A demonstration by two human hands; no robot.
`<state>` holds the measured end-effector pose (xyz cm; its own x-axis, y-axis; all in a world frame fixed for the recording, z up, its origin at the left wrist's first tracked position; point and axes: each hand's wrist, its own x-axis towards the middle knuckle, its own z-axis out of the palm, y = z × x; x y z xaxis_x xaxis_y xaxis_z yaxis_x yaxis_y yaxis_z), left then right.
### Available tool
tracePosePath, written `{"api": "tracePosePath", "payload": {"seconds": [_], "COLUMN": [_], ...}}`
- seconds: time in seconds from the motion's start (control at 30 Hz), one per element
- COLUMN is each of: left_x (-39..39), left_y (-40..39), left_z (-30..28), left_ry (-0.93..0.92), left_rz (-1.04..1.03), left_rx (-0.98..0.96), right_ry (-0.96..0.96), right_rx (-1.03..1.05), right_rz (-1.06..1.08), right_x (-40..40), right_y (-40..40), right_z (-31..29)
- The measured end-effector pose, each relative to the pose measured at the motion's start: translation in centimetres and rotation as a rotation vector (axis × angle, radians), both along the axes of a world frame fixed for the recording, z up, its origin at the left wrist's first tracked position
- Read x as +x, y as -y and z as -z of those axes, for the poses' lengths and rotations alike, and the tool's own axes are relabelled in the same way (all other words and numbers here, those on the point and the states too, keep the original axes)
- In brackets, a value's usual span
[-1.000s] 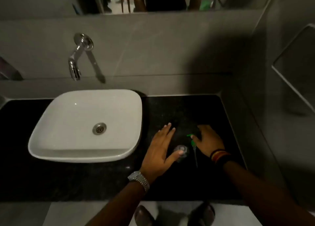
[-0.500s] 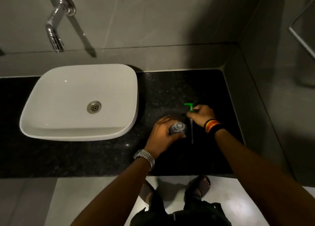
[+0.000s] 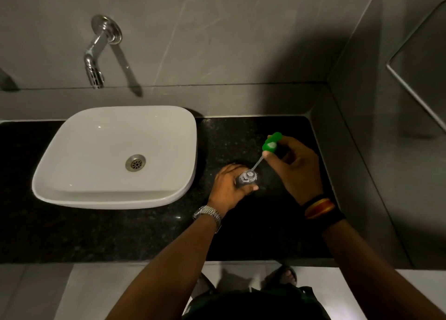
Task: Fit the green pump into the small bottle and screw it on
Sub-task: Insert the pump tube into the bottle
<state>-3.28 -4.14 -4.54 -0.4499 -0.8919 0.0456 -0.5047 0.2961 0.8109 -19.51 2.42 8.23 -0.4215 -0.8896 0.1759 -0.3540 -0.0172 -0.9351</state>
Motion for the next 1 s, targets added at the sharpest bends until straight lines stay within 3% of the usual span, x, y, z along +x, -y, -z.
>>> {"api": "tracePosePath", "payload": {"seconds": [0.4, 0.77, 1.0], "left_x": [0.0, 0.6, 0.7], "left_y": [0.4, 0.6, 0.8], "left_z": [0.6, 1.4, 1.7], "left_ry": [-0.015, 0.032, 0.088], "left_rz": [-0.026, -0.016, -0.04], "left_rx": [-0.022, -0.005, 0.016], "right_ry": [-0.082, -0.258, -0.217], "right_rx": [-0.017, 0.159, 0.107], "right_rz": [-0.024, -0.042, -0.037], "right_x": [-0.2, 1.2, -0.8], "right_y": [0.0, 2.1, 2.2], "right_z": [-1.9, 1.7, -0.4]}}
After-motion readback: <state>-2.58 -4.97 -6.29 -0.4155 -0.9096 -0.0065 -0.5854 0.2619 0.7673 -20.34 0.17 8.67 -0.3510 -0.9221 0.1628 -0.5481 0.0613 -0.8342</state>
